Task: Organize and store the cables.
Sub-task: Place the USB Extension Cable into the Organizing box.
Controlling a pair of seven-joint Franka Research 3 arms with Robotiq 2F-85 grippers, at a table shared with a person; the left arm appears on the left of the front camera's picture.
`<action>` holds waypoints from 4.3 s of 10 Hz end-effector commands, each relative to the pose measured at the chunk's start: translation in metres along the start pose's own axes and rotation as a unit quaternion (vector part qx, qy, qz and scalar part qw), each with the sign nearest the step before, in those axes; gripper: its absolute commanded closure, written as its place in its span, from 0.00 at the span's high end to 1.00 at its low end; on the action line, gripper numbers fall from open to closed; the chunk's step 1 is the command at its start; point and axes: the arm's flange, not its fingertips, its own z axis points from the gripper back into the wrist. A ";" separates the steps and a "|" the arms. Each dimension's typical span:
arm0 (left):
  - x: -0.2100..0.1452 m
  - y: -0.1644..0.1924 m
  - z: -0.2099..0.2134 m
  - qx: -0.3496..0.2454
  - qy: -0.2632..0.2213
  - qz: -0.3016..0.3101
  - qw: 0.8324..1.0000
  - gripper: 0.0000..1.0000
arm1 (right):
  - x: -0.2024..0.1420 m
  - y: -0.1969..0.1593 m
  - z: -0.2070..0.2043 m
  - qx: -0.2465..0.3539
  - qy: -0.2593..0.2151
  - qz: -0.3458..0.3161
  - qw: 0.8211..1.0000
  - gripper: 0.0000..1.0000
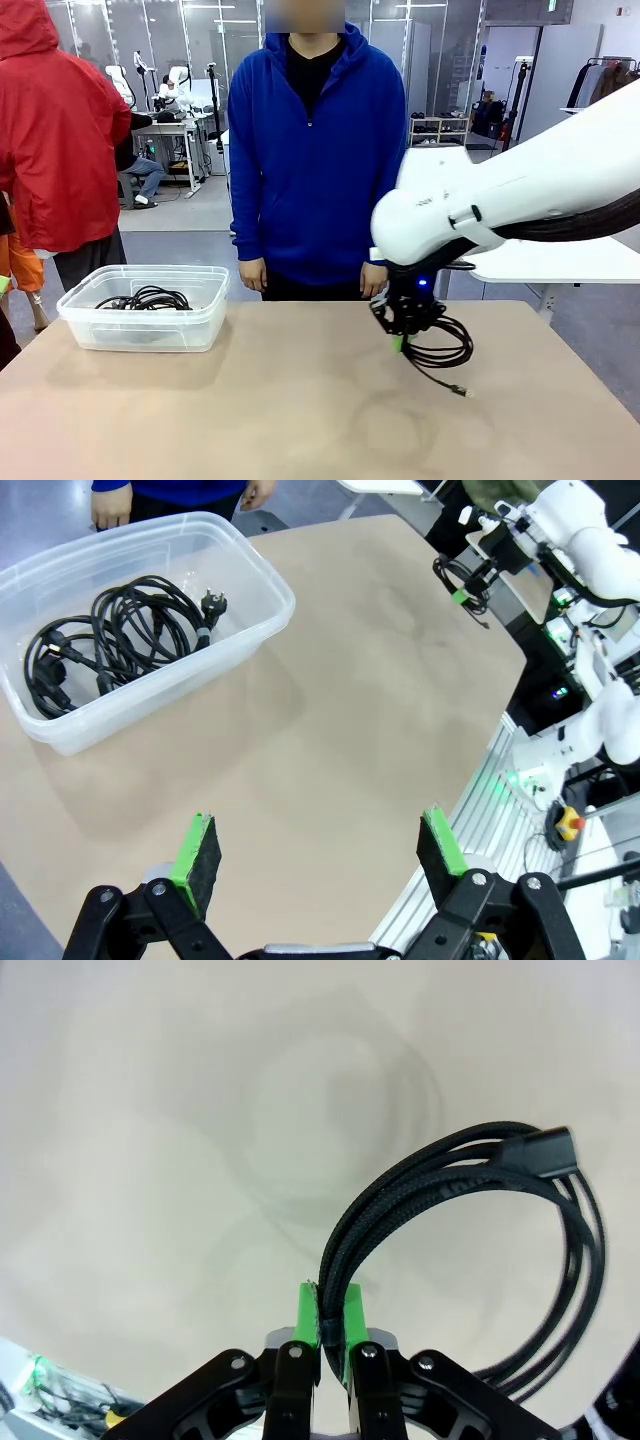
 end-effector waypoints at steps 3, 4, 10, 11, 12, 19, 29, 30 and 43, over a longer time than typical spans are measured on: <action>0.002 -0.001 -0.002 0.006 -0.013 0.007 1.000 1.00 | 0.019 0.102 0.001 -0.020 0.042 -0.090 0.995 0.11; 0.002 -0.001 -0.002 0.006 -0.013 0.007 1.000 1.00 | 0.026 0.127 -0.006 -0.016 0.035 -0.097 0.995 0.11; 0.002 -0.001 -0.002 0.006 -0.013 0.007 1.000 1.00 | 0.058 0.218 -0.060 -0.037 0.032 -0.032 0.998 0.11; 0.002 -0.001 -0.002 0.006 -0.013 0.007 1.000 1.00 | 0.058 0.225 -0.068 -0.033 0.037 -0.035 0.998 0.11; 0.002 -0.001 -0.002 0.006 -0.013 0.007 1.000 1.00 | 0.058 0.229 -0.073 -0.032 0.039 -0.034 0.998 0.11; 0.002 -0.001 -0.002 0.006 -0.013 0.007 1.000 1.00 | 0.051 0.222 -0.087 0.012 0.059 -0.017 0.998 0.83; 0.053 -0.115 -0.144 0.079 0.091 0.042 0.992 1.00 | -0.045 -0.031 0.016 0.101 -0.135 0.120 0.978 1.00; 0.062 -0.133 -0.171 0.098 0.106 0.046 0.988 1.00 | -0.053 -0.064 0.022 0.113 -0.147 0.140 0.973 1.00; 0.093 -0.225 -0.428 0.324 0.235 0.146 0.905 1.00 | -0.181 -0.290 0.004 -0.004 -0.356 0.457 0.815 1.00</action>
